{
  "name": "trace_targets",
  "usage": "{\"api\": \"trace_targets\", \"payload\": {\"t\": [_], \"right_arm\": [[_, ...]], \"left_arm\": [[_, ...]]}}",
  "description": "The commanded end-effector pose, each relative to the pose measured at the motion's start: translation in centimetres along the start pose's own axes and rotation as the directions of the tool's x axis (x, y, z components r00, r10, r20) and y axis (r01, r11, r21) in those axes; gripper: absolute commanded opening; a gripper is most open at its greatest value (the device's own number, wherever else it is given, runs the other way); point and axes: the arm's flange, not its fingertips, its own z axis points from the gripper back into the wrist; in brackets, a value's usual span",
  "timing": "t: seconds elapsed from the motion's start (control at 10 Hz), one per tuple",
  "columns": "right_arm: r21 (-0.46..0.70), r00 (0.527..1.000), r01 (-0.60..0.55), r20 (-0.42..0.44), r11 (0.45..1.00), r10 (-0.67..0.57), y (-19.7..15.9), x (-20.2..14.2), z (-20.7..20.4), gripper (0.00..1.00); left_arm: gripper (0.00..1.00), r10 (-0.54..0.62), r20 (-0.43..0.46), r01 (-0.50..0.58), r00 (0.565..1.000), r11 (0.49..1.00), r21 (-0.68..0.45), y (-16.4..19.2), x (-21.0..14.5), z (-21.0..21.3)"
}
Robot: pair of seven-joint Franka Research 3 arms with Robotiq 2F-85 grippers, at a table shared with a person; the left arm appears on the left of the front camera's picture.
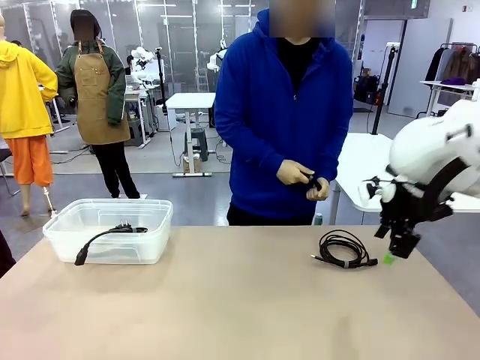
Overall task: Organize and store the cables.
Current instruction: Place the USB Extension Cable into the Organizing box.
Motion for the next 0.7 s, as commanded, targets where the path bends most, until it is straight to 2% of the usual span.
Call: {"api": "trace_targets", "payload": {"t": [0.0, 0.2, 0.6], "right_arm": [[-0.020, 0.998, 0.052, -0.042, 0.998, -0.053, -0.3, 1.7, -1.4, 1.00], [-0.045, 0.996, 0.042, -0.075, 0.998, -0.045, -1.4, 2.3, -3.8, 1.00], [-0.123, 0.997, 0.031, -0.069, 0.992, -0.039, -2.7, 3.2, -7.1, 1.00]], "left_arm": [[1.00, -0.008, -0.002, 0.008, 1.000, 1.000, -0.010, -0.1, 0.1, 0.1], [1.00, -0.008, -0.002, 0.008, 1.000, 1.000, -0.010, -0.1, 0.1, 0.1], [1.00, -0.008, -0.002, 0.008, 1.000, 1.000, -0.010, -0.1, 0.1, 0.1]]}}
